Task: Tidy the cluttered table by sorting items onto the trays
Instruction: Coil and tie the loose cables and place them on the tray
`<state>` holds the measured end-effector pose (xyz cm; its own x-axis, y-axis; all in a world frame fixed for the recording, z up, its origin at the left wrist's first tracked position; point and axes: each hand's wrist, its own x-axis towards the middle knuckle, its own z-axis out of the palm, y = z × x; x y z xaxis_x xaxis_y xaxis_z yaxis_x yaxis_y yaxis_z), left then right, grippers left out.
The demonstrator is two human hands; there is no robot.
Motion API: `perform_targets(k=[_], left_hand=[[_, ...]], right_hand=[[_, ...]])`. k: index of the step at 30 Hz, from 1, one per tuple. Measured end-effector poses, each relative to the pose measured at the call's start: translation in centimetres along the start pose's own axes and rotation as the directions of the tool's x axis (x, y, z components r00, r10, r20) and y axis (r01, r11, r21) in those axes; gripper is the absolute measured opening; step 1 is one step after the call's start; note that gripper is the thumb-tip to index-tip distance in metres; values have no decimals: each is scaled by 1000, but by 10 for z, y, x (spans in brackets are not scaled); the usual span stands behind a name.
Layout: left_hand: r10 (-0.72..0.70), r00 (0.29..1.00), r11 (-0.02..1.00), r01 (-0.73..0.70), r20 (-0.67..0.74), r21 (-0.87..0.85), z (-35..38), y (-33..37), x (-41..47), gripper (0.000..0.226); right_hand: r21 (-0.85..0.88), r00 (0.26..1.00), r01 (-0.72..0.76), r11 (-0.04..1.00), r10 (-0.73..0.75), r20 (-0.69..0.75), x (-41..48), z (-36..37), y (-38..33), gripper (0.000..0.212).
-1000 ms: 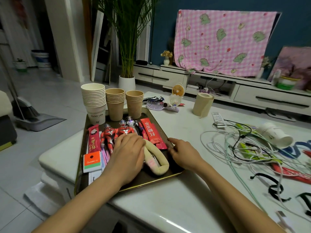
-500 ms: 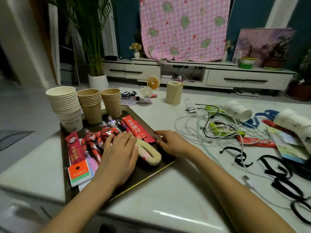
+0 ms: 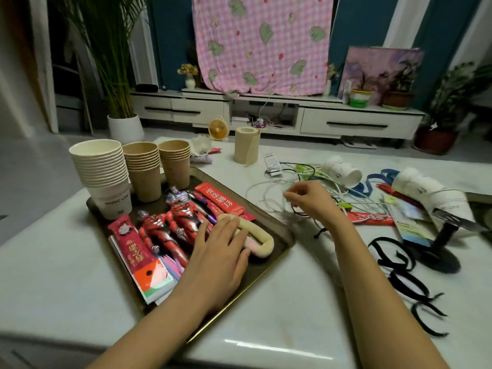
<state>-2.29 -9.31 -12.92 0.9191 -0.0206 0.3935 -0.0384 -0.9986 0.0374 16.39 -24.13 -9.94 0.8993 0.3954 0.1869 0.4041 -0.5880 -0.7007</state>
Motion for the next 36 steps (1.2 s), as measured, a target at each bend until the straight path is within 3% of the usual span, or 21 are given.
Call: perform_targets(k=[6,9,12,18,22,24,29,36], left_hand=[[-1,999,983,-5,-33,-184,3,-5,1,50],[17,999,981,-27,-52,-195,5,-5,-1,45],[-19,999,969,11,-30,-247,5,-5,-3,46],[-13,1000,971,10,-10,-240,4,-5,-4,71],[-11,1000,972,9,-9,-237,5,-5,-4,64],[-16,1000,969,13,-11,-247,5,-5,-4,56],[-21,1000,966,17,-11,-259,5,-5,-4,51],[-22,1000,975,24,11,-222,6,-6,-3,54]], right_hand=[[-49,988,-42,998,49,144,-5,-6,5,4],[-183,969,-8,983,53,241,-3,0,1,3],[-256,967,16,967,50,250,-2,8,0,2],[-288,973,15,958,52,223,1,14,1,8],[-189,998,-9,982,-3,-58,10,16,2,14],[-263,984,-40,964,-7,-177,15,16,7,21],[-521,992,-126,844,115,-53,16,22,12,24],[-507,986,-127,852,162,25,21,29,11,29]])
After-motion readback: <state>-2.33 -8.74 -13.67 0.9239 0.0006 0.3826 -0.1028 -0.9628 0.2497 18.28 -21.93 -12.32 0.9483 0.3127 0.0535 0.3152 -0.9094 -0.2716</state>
